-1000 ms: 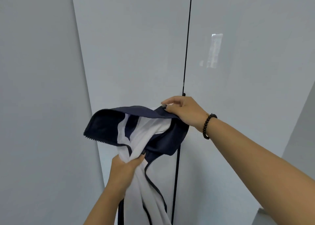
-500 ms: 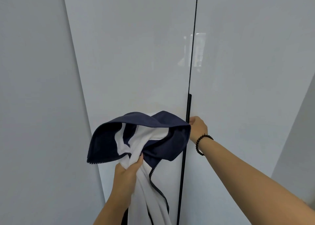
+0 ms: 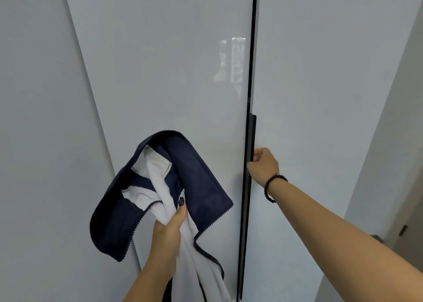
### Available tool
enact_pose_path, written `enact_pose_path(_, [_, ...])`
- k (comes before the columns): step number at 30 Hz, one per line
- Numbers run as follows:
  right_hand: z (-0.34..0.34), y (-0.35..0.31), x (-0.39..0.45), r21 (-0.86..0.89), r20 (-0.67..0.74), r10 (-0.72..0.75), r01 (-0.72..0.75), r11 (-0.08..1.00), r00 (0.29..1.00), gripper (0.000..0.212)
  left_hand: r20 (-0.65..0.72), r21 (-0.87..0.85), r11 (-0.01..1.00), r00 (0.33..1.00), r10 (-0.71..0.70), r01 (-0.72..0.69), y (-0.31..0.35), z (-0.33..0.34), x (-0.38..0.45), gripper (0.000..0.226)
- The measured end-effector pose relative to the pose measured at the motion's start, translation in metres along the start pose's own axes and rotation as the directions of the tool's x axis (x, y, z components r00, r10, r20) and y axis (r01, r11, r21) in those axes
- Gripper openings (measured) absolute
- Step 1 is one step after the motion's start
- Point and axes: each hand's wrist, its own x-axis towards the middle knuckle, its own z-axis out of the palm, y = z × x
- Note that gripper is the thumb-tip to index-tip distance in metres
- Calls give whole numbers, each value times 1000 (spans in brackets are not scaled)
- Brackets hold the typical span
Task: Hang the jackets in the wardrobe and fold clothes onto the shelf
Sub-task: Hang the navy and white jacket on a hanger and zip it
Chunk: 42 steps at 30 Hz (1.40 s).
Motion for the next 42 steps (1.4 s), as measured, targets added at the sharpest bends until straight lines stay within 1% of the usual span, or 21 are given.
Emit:
enact_pose_path(4, [-12,5,-17,-1,6,-34,34,999,999,38,37,-1,999,999,35,-35,-1,9,-13,4])
enact_pose_path(9, [-37,9,-44,-16,74,-68,69,997,995,40,75,-20,999,997,35,-34,-4,41,-36,19])
enact_pose_path(12, [-57,15,-67,-21,99,-91,93,995,991,42,32,-18,1000,999,20,-20,-10,67,-52,20])
enact_pose_path(16, [-87,26,-99,-33,108,-142,147,989,984,35,-41,-6,999,999,-32,32,-22,95,-79,20])
enact_pose_path(19, [-112,33,-120,-20,129,-156,160,987,979,38,-89,-17,998,994,-65,63,-33,113,-103,23])
enact_pose_path(24, [-157,45,-149,-39,138,-192,199,979,972,35,-114,-20,992,986,-122,121,-48,141,-142,20])
enact_pose_path(27, [-184,56,-165,-52,119,-216,223,973,969,31,-88,-18,990,986,-142,141,-58,154,-161,22])
enact_pose_path(31, [-220,69,-178,-71,75,-253,258,963,965,17,-65,-16,986,984,-164,163,-70,165,-178,32])
enact_pose_path(34, [-246,77,-182,-111,56,-270,275,955,961,9,-29,7,986,986,-164,164,-74,177,-185,29])
enact_pose_path(37, [-264,86,-186,-104,24,-257,258,960,966,2,30,31,988,988,-152,151,-75,191,-191,21])
enact_pose_path(38, [-269,89,-188,-91,1,-250,249,964,968,5,46,39,988,988,-150,148,-76,195,-192,23])
enact_pose_path(41, [-283,96,-193,-35,-107,-226,224,974,968,17,92,45,989,986,-142,138,-79,208,-194,40])
enact_pose_path(42, [-288,99,-194,-31,-147,-219,217,976,964,19,103,47,989,984,-142,138,-80,212,-194,40])
